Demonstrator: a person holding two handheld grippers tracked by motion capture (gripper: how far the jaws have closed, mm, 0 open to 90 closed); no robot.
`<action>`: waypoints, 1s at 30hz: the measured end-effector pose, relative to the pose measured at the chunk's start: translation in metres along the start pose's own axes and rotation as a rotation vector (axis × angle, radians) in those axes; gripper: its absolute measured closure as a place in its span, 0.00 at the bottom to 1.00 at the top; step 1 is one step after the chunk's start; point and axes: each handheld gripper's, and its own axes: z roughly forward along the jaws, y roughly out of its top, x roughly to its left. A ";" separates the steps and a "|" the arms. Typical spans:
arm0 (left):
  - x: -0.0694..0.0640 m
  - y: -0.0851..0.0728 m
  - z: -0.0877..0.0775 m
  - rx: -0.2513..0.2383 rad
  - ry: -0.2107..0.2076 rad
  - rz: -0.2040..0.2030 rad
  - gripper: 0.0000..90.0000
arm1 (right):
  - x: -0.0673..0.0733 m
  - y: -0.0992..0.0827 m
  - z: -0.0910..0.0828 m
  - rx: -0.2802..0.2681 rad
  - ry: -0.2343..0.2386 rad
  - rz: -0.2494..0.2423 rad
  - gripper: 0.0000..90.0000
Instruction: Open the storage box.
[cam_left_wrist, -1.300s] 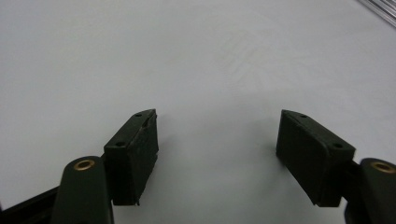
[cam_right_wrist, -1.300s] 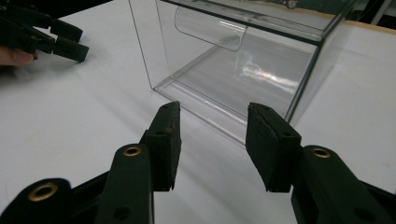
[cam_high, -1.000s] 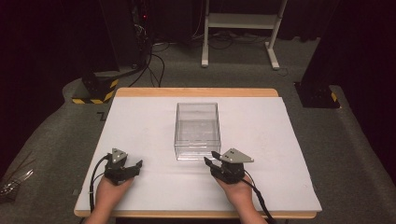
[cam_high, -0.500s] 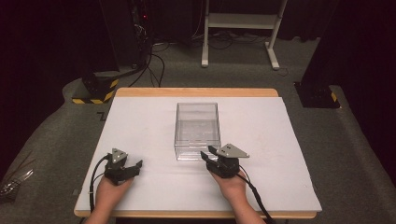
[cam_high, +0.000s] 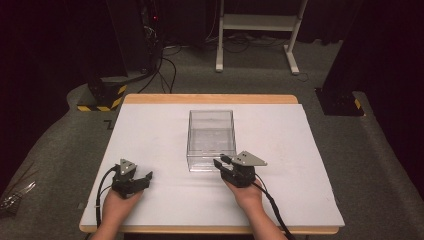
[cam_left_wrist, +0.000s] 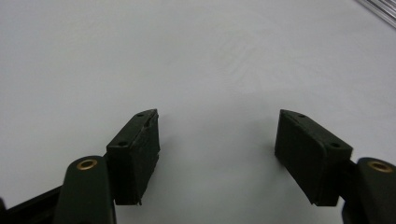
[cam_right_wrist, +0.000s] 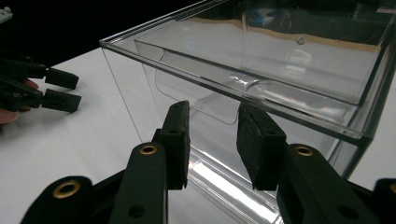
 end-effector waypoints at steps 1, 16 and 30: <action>0.000 0.000 0.000 0.000 0.000 0.000 0.34 | 0.000 0.000 0.000 0.001 -0.002 -0.003 0.72; 0.000 0.000 0.000 -0.003 0.001 -0.001 0.34 | -0.005 0.000 0.000 -0.003 0.057 0.001 0.79; 0.000 0.000 0.000 -0.003 0.001 -0.001 0.34 | -0.004 -0.003 -0.009 -0.004 0.091 -0.008 0.87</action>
